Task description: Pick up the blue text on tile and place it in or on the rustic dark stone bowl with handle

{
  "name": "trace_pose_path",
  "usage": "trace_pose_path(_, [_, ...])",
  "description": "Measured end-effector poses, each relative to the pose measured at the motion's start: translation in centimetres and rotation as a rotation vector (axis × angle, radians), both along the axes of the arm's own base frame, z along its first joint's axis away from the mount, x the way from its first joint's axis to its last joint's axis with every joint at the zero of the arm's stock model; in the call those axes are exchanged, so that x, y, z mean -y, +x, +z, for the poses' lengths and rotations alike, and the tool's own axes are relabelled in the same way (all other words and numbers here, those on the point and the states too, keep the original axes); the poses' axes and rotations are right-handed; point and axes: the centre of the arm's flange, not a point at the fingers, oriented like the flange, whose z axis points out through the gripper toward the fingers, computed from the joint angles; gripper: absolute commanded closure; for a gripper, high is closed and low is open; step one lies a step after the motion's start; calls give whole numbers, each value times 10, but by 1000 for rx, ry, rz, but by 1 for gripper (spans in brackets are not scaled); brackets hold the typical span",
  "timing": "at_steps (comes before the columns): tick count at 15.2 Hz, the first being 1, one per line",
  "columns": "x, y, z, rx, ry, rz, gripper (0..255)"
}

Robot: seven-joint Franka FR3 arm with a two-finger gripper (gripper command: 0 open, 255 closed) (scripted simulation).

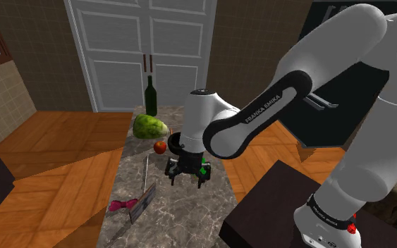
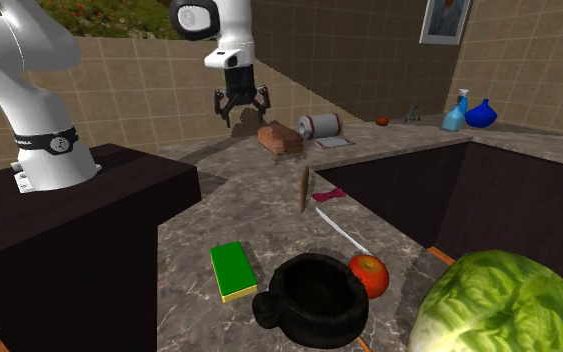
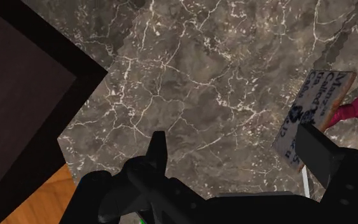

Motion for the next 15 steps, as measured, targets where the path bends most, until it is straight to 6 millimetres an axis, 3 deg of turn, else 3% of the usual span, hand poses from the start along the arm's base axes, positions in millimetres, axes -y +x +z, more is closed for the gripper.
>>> trace_pose_path(5, [-38,37,-43,-3,-10,-134,0])
trace_pose_path(15, [-80,123,-123,-12,-37,-403,0])
